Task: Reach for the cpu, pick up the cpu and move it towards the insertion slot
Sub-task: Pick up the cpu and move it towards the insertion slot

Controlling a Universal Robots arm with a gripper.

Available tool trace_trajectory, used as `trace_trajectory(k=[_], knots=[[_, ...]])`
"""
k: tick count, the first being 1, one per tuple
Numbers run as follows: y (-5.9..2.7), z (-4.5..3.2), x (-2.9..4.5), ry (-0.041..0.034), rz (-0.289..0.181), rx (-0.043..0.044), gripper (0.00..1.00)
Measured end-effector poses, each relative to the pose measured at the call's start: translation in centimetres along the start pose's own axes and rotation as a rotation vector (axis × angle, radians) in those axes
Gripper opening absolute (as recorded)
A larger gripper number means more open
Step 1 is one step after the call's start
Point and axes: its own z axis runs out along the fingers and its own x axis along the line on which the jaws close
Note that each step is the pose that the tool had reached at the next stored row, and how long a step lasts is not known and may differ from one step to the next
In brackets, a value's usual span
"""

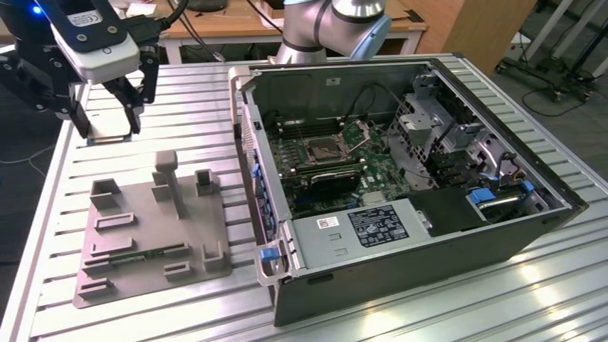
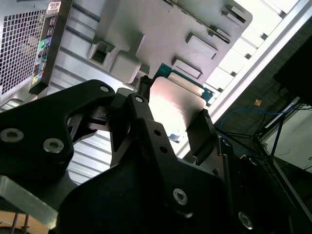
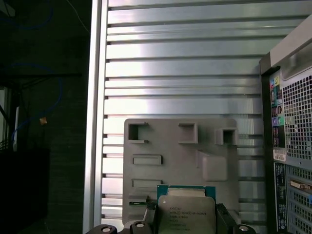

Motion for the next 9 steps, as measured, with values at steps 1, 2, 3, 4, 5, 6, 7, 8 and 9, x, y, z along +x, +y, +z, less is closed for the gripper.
trace_trajectory(k=[1,2,3,4,5,6,7,8,9], knots=[[0.0,0.0,-0.02,0.0,0.0,0.0,0.55],[0.0,0.0,-0.04,0.0,0.0,0.0,0.55],[0.0,0.0,-0.07,0.0001,0.0,0.0,0.55],[0.0,0.0,-0.1,0.0,0.0,0.0,0.55],[0.0,0.0,-0.12,0.0001,0.0,0.0,0.55],[0.0,0.0,-0.15,0.0,0.0,0.0,0.55],[0.0,0.0,-0.18,0.0,0.0,-0.0001,0.55],[0.0,0.0,-0.23,0.0001,0.0,0.0,0.55],[0.0,-0.01,-0.27,0.0001,0.0,0.0001,0.55]])
